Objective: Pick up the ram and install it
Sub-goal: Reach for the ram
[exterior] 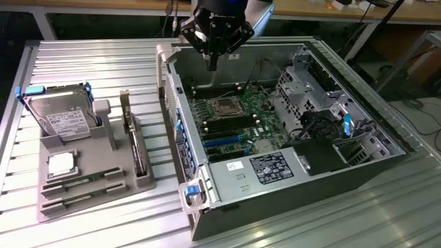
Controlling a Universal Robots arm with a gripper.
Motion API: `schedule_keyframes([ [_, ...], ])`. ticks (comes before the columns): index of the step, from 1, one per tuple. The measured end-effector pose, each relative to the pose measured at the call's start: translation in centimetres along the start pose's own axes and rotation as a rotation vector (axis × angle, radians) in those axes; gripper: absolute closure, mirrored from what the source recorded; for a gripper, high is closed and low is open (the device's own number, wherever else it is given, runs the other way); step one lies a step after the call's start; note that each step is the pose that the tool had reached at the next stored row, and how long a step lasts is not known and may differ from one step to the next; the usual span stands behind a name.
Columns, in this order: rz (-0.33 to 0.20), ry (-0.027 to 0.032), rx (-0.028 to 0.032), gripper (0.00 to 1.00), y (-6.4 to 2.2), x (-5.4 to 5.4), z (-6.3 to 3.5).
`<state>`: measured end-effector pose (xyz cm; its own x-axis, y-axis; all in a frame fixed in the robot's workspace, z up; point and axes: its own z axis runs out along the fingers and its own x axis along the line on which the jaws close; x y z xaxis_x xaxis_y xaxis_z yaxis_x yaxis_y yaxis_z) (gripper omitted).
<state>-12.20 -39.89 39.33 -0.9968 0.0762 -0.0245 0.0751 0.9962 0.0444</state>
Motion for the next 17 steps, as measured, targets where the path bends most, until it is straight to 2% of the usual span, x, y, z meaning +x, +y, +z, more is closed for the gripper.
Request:
schedule_keyframes([
  [11, 0.0, 0.0, 0.0, 0.89, -0.08, 0.2, -0.01],
  [14, 0.0, 0.0, 0.0, 0.89, -0.18, 0.5, -0.02],
  [17, 0.0, 0.0, 0.0001, 0.89, -0.42, 1.4, -0.06],
])
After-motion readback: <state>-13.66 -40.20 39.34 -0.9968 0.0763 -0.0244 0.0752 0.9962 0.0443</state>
